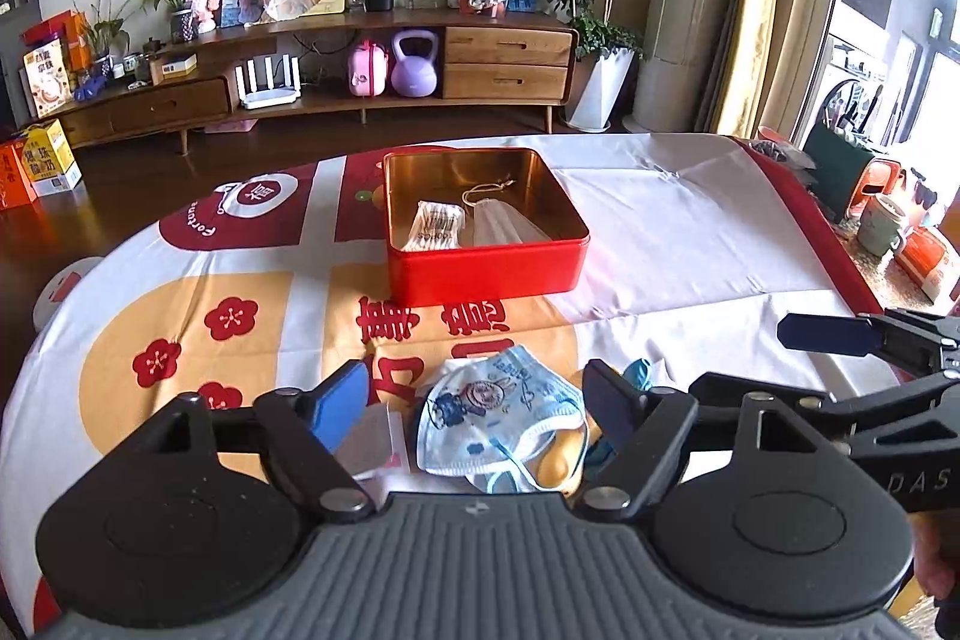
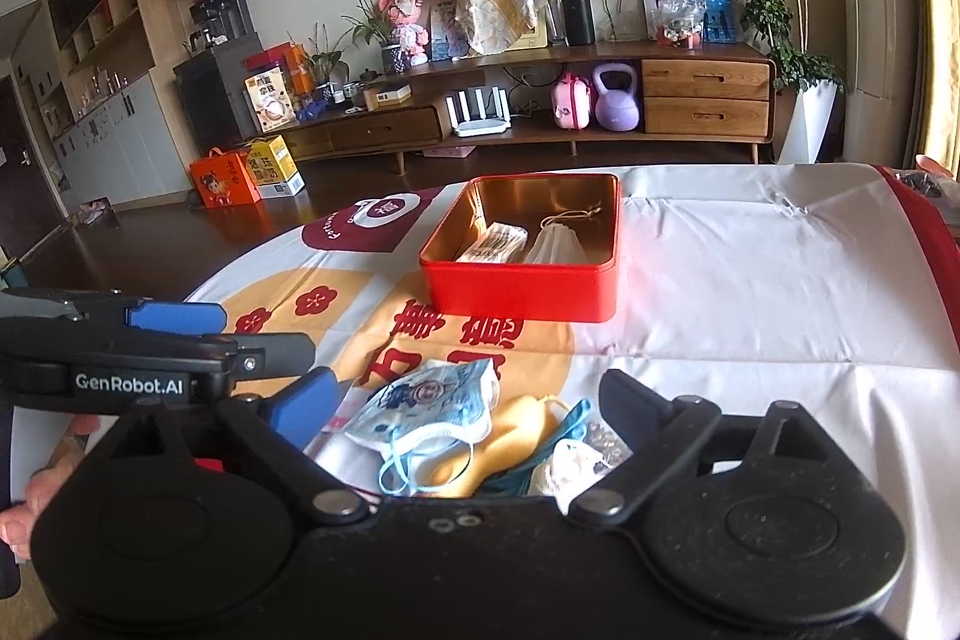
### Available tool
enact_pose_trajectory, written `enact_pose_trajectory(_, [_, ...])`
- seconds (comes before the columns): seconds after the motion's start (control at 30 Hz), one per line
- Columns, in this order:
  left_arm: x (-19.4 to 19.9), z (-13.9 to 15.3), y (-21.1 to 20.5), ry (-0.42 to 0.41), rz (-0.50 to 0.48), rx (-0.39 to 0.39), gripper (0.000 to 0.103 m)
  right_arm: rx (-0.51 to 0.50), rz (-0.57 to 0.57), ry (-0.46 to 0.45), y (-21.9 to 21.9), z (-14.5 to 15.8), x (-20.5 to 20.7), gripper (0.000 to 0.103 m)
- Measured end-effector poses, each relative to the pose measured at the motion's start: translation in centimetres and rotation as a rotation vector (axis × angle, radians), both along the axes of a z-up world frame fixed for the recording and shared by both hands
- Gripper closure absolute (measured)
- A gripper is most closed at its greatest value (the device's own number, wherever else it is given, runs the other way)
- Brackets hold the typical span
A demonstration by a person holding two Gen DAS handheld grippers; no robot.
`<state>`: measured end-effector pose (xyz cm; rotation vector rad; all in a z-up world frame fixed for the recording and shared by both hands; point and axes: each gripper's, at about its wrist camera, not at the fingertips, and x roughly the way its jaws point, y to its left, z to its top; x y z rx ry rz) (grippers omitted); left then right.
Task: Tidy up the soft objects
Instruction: 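Move both grippers back toward the remaining pile of soft items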
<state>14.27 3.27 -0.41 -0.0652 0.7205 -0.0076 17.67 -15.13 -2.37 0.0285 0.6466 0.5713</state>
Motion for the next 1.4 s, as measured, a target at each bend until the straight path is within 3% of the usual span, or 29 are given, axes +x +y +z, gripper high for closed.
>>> enact_pose_trajectory(0.27, [-1.8,-0.6,-0.7,-0.031,0.019,0.014,0.022,0.011,-0.010,-0.014,-0.4,-0.6,-1.6,0.001])
enact_pose_trajectory(0.97, [-4.2,-2.6,-0.8,-0.026,0.040,-0.022,0.019,0.013,-0.028,-0.016,-1.5,-2.2,-3.8,0.000])
enact_pose_trajectory(1.4, [-3.8,-6.0,-1.0,-0.001,-0.003,-0.022,0.019,-0.037,-0.030,0.025,-1.4,-4.8,-3.3,0.001])
